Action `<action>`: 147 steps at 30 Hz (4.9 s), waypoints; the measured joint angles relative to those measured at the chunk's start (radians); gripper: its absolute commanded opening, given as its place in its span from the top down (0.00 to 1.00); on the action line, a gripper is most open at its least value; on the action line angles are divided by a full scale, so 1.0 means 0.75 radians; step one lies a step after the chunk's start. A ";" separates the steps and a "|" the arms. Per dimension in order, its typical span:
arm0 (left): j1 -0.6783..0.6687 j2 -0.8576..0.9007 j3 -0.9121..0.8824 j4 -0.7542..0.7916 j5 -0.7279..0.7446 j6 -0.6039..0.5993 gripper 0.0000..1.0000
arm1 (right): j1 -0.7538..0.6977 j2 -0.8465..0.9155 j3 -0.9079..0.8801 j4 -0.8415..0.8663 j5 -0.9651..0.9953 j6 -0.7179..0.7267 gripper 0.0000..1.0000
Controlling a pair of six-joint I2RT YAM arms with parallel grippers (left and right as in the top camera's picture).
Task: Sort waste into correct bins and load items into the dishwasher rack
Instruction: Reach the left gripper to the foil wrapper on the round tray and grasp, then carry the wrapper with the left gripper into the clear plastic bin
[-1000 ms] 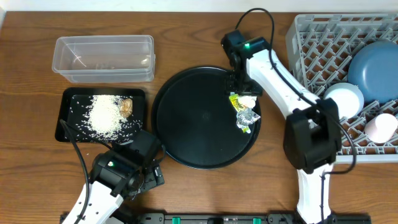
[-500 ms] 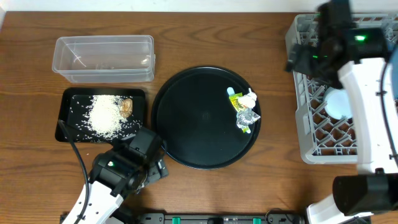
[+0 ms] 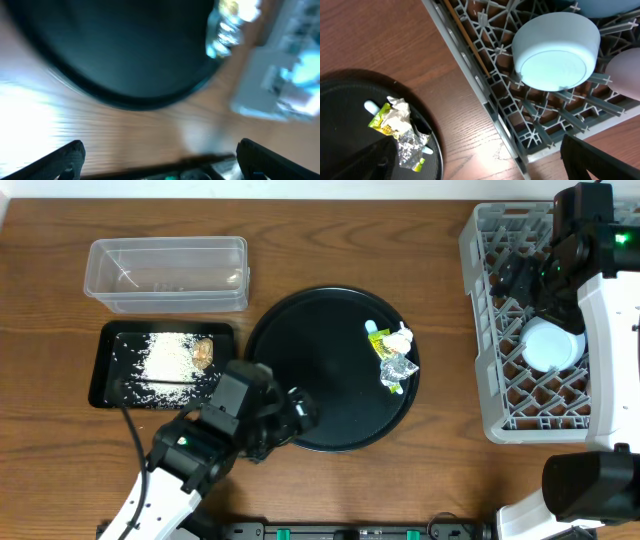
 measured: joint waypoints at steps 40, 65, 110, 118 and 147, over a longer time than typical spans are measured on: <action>-0.343 1.533 1.088 -0.129 -0.102 0.044 0.02 | 0.000 0.000 -0.003 0.000 -0.007 -0.005 0.01; -0.341 1.548 1.089 -0.033 -0.239 0.078 0.42 | 0.000 0.000 -0.003 0.000 -0.007 -0.005 0.01; -0.134 1.152 1.089 -0.378 -0.170 0.085 0.94 | 0.000 0.000 -0.003 0.000 -0.007 -0.005 0.01; 0.015 1.088 1.089 -0.390 -0.198 0.158 0.94 | 0.000 0.000 -0.003 0.000 -0.007 -0.005 0.01; 0.914 1.101 1.089 0.030 -0.310 0.179 0.94 | 0.000 0.000 -0.003 0.000 -0.007 -0.005 0.01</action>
